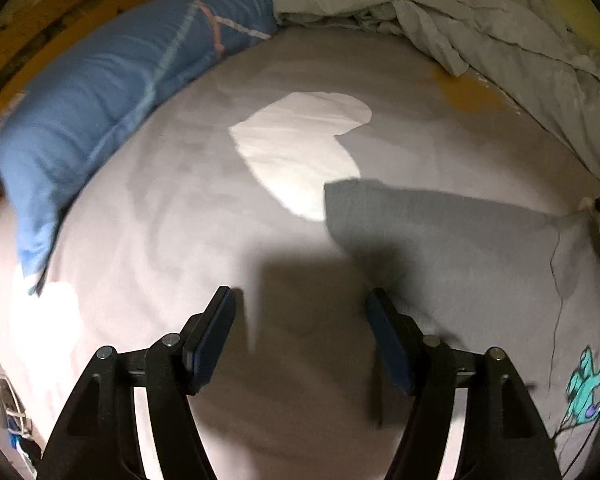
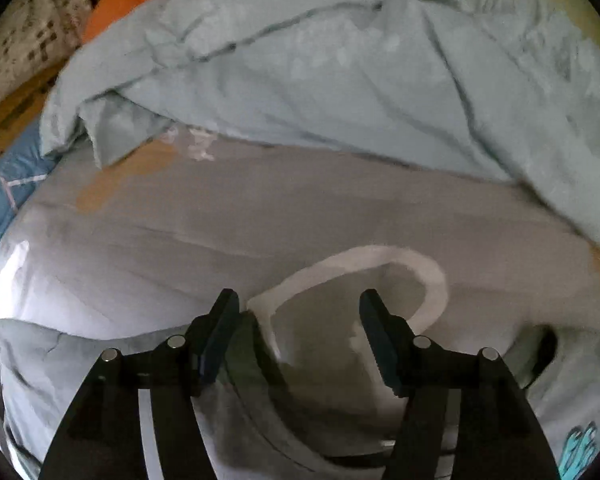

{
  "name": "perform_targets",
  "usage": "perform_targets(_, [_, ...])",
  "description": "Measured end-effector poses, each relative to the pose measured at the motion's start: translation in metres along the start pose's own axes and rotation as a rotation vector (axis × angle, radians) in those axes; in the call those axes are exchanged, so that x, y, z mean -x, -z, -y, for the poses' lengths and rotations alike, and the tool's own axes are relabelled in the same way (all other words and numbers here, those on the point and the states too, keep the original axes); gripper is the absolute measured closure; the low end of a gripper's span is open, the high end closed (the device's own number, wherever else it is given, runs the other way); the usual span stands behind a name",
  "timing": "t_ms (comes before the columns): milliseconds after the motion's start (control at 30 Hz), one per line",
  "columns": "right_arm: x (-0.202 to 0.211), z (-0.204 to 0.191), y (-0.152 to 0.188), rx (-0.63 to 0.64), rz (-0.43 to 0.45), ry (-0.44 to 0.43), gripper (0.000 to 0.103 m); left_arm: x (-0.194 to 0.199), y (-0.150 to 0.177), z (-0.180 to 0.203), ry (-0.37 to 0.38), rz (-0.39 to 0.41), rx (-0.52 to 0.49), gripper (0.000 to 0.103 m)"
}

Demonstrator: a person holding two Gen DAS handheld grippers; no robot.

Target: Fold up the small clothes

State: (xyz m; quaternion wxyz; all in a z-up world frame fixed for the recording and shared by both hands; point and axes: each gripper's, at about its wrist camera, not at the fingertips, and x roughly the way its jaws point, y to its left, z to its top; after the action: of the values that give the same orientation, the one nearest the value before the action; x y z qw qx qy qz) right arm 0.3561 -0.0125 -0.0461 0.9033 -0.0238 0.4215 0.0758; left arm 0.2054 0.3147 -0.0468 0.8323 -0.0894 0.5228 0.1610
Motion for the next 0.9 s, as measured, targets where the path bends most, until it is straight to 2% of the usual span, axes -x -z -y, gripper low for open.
perform_targets(33, [0.012,0.006,0.001,0.004,0.028,0.01,0.039,0.005,0.005,-0.002,0.032,-0.003,0.006,0.036])
perform_targets(100, [0.04,0.022,0.003,-0.009,0.062,0.01,0.039,0.015,0.018,-0.006,0.182,-0.009,0.039,0.036])
perform_targets(167, [0.071,0.036,0.007,-0.005,0.08,-0.056,0.039,0.014,0.032,-0.01,0.293,-0.048,0.099,0.037])
perform_targets(233, [0.1,0.044,0.015,0.01,0.092,-0.097,0.037,0.011,0.042,-0.011,0.345,-0.07,0.138,0.053])
perform_targets(267, [0.112,0.045,0.019,0.017,0.097,-0.117,0.036,0.01,0.042,-0.01,0.344,-0.064,0.15,0.071])
perform_targets(300, [0.123,0.042,0.024,0.024,0.104,-0.145,0.036,0.009,0.041,-0.013,0.357,-0.053,0.181,0.095])
perform_targets(333, [0.138,0.044,0.033,0.033,0.115,-0.181,0.036,0.008,0.042,-0.016,0.389,-0.05,0.218,0.1])
perform_targets(367, [0.154,0.045,0.044,0.038,0.133,-0.219,0.036,0.006,0.043,-0.02,0.419,-0.052,0.258,0.1])
perform_targets(400, [0.166,0.044,0.053,0.044,0.148,-0.249,0.036,0.01,0.048,-0.022,0.415,-0.041,0.294,0.1])
perform_targets(433, [0.18,0.044,0.063,0.055,0.159,-0.278,0.036,0.023,0.052,-0.026,0.39,0.008,0.306,0.101])
perform_targets(500, [0.208,0.04,0.083,0.089,0.184,-0.307,0.036,0.058,0.059,-0.028,0.315,0.148,0.263,0.101])
perform_targets(567, [0.231,0.037,0.1,0.13,0.206,-0.294,0.036,0.082,0.065,-0.029,0.247,0.222,0.232,0.1])
perform_targets(633, [0.249,0.037,0.113,0.152,0.218,-0.262,0.036,0.076,0.062,-0.029,0.239,0.182,0.238,0.1])
perform_targets(700, [0.256,0.037,0.119,0.151,0.222,-0.264,0.032,0.057,0.062,-0.022,0.194,0.091,0.222,0.098])
perform_targets(733, [0.26,0.038,0.125,0.143,0.21,-0.272,0.03,0.046,0.066,-0.024,0.181,0.058,0.232,0.094])
perform_targets(767, [0.259,0.038,0.137,0.119,0.147,-0.287,0.029,0.033,0.068,-0.025,0.177,0.003,0.252,0.073])
perform_targets(800, [0.257,0.037,0.143,0.113,0.124,-0.298,0.029,0.025,0.073,-0.029,0.211,-0.032,0.278,0.061])
perform_targets(867, [0.251,0.035,0.158,0.104,0.098,-0.294,0.029,0.031,0.079,-0.034,0.287,0.005,0.316,0.052])
perform_targets(900, [0.248,0.035,0.166,0.101,0.096,-0.28,0.029,0.034,0.081,-0.038,0.388,0.026,0.342,0.047])
